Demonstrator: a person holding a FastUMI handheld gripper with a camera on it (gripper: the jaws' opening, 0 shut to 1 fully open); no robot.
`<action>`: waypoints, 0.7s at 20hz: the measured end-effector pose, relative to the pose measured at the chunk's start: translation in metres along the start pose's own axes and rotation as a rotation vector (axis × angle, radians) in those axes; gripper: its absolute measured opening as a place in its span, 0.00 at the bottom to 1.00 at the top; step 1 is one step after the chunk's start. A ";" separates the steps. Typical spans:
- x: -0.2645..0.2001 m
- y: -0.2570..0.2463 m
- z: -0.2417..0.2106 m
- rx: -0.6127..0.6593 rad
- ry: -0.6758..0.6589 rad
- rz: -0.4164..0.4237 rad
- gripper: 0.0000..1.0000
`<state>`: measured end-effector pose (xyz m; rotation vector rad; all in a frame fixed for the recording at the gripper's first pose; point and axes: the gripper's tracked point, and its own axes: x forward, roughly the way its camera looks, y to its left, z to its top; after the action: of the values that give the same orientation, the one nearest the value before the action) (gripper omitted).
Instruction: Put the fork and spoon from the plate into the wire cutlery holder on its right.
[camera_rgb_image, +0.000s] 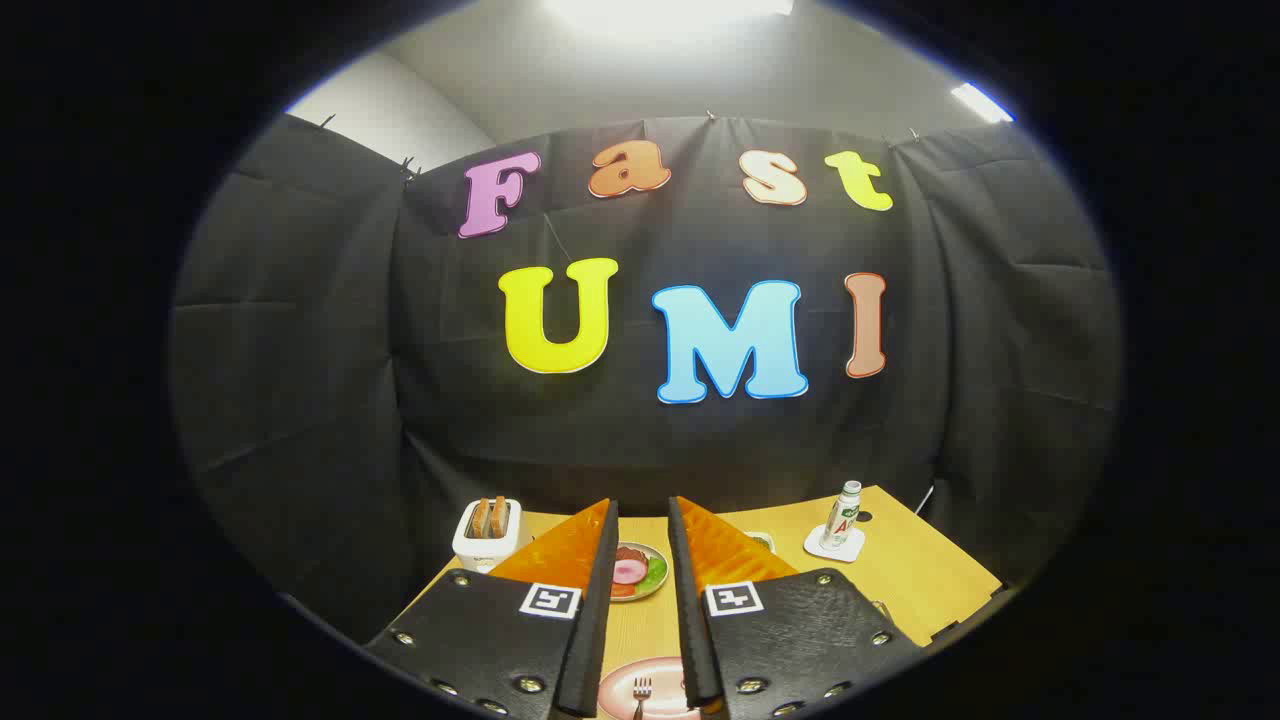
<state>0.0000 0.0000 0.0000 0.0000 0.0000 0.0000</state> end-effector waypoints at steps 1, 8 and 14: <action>0.000 0.000 0.000 -0.001 0.002 -0.002 0.31; 0.000 0.000 -0.001 0.001 0.010 -0.003 0.31; 0.001 0.000 -0.003 0.007 0.014 -0.002 0.31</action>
<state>0.0011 0.0000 -0.0028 0.0072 0.0143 -0.0020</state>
